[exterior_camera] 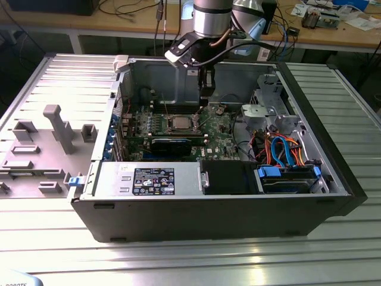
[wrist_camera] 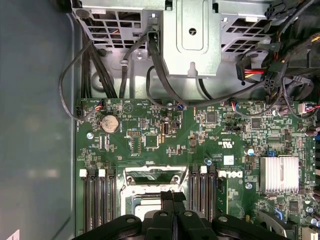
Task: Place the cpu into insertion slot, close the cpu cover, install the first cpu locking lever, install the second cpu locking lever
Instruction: 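Close the cpu cover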
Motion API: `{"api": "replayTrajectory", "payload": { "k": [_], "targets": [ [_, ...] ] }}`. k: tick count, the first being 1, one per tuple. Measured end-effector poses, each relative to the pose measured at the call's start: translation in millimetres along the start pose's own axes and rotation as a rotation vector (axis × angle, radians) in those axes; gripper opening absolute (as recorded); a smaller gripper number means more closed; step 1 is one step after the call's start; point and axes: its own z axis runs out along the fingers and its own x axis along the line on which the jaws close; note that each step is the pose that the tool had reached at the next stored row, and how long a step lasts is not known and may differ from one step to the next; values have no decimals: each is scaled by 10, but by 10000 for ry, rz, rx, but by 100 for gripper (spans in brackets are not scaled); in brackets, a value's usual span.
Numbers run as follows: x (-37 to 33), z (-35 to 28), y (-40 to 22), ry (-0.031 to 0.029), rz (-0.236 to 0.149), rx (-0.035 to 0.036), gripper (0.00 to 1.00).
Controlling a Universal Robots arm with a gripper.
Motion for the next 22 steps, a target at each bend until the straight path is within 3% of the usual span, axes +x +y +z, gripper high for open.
{"api": "replayTrajectory", "payload": {
  "k": [13,22],
  "targets": [
    [0,2,100,-3,-2,14,11],
    [0,3,129,-9,-2,15,11]
  ]
}}
